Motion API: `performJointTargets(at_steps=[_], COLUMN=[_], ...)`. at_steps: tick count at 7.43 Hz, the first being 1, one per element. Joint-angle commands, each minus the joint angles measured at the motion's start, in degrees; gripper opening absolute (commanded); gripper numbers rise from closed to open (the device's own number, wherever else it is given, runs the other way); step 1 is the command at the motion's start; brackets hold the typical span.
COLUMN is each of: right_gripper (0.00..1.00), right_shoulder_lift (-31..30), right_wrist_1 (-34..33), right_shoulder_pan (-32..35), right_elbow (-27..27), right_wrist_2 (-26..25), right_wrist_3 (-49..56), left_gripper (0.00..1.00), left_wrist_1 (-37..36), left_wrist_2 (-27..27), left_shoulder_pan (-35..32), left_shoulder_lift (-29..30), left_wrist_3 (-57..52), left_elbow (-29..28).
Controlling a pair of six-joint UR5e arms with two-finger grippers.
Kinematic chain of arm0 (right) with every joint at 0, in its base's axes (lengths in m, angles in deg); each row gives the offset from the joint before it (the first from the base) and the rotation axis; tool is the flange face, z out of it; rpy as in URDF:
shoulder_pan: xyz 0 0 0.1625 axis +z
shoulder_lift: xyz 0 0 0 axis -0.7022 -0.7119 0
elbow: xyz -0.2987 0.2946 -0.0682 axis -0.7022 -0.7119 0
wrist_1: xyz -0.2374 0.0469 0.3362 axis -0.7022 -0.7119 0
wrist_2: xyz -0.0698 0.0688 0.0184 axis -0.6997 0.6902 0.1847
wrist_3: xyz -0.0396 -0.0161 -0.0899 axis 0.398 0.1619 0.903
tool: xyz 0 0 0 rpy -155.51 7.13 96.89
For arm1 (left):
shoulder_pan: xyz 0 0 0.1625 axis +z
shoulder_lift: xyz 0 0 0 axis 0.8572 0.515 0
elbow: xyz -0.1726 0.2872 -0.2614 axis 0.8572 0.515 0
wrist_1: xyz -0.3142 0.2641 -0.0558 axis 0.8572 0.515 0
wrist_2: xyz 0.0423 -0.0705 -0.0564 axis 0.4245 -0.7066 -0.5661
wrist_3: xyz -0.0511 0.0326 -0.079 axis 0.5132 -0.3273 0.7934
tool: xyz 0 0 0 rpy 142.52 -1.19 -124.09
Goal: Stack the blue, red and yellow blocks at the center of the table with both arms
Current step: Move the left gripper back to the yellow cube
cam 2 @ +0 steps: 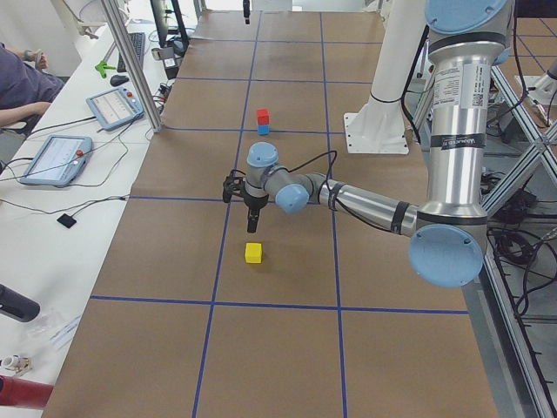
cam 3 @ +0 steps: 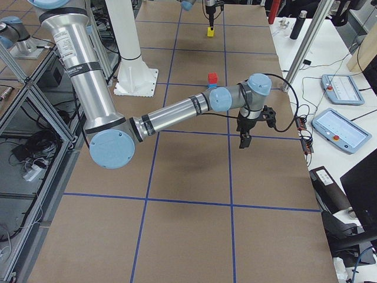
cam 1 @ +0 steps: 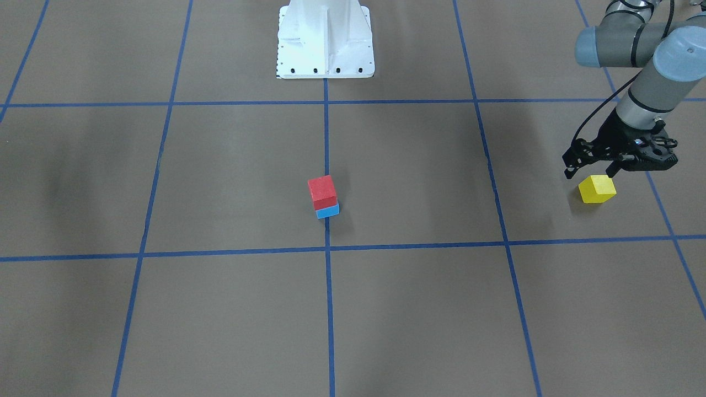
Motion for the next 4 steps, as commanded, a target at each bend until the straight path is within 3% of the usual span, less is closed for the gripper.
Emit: performJointTargets(at_steps=[1, 4], right_gripper=[1.00, 1.00], right_shoulder_lift=[0.14, 0.58], right_wrist_1=[0.00, 0.00], right_shoulder_pan=[0.00, 0.00], right_elbow=[0.00, -0.01], right_wrist_2=[-0.06, -0.06], right_wrist_3=[-0.04, -0.38], left_gripper=[1.00, 1.00], left_wrist_1=[0.96, 3.33], left_wrist_2=[-0.11, -0.11], left_shoulder_pan=[-0.24, -2.00], left_shoulder_lift=[-0.62, -0.45], left_wrist_3=[-1.91, -6.04], left_elbow=[-3.24, -7.45])
